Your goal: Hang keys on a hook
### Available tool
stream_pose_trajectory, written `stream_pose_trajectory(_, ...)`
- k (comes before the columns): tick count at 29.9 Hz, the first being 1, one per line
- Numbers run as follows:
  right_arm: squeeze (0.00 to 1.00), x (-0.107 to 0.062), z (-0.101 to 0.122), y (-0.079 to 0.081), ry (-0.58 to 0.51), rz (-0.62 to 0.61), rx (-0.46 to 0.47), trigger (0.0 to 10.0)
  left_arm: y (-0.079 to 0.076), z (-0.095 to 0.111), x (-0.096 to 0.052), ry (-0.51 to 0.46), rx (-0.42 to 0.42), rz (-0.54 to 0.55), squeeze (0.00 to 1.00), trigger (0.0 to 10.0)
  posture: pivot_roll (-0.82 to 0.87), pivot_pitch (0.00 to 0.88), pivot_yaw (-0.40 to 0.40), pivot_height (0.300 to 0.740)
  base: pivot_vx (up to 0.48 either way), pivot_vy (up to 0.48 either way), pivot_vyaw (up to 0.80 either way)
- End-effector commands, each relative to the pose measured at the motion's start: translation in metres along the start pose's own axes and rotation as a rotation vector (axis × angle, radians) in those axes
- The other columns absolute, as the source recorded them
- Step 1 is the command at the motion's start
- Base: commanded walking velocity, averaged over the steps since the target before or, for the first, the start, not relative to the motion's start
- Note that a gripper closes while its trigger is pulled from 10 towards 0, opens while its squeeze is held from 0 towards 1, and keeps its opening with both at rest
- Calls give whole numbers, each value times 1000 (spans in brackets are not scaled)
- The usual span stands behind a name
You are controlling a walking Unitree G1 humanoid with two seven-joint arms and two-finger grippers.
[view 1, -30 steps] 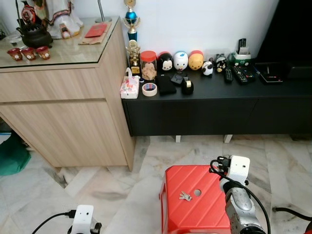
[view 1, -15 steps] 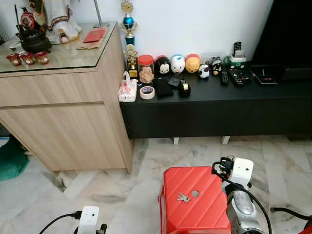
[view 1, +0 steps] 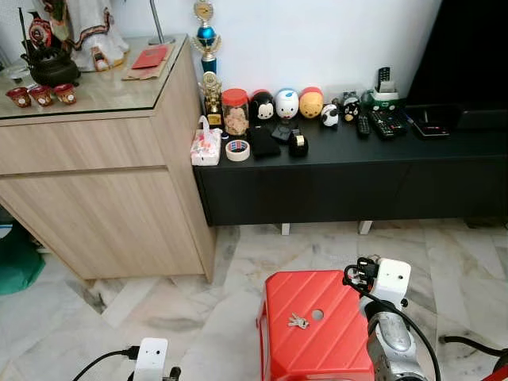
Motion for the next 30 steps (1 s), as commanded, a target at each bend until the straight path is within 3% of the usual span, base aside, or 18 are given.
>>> stream_pose_trajectory(1,0,4,7,6,-23,23,-11,10000,0,-4,-1,24,1,-1,0,10000,-65,0,39,740,0,0,0)
stream_pose_trajectory(30,0,12,13,11,-16,23,-7,10000,5,-1,1,30,5,10,0,10000,-35,7,34,740,-248,0,0)
Point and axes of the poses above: a point about 5 cm out from each wrist's last joint towards the gripper, its own x axis pointing out of the wrist towards the gripper, its own z axis along the axis of the wrist's last joint, y = z × x, the point moved 1 cm from there along x, pointing out of the wrist towards the gripper, and after that the axes turned 14 degrees about x, right-handed, at the moved point
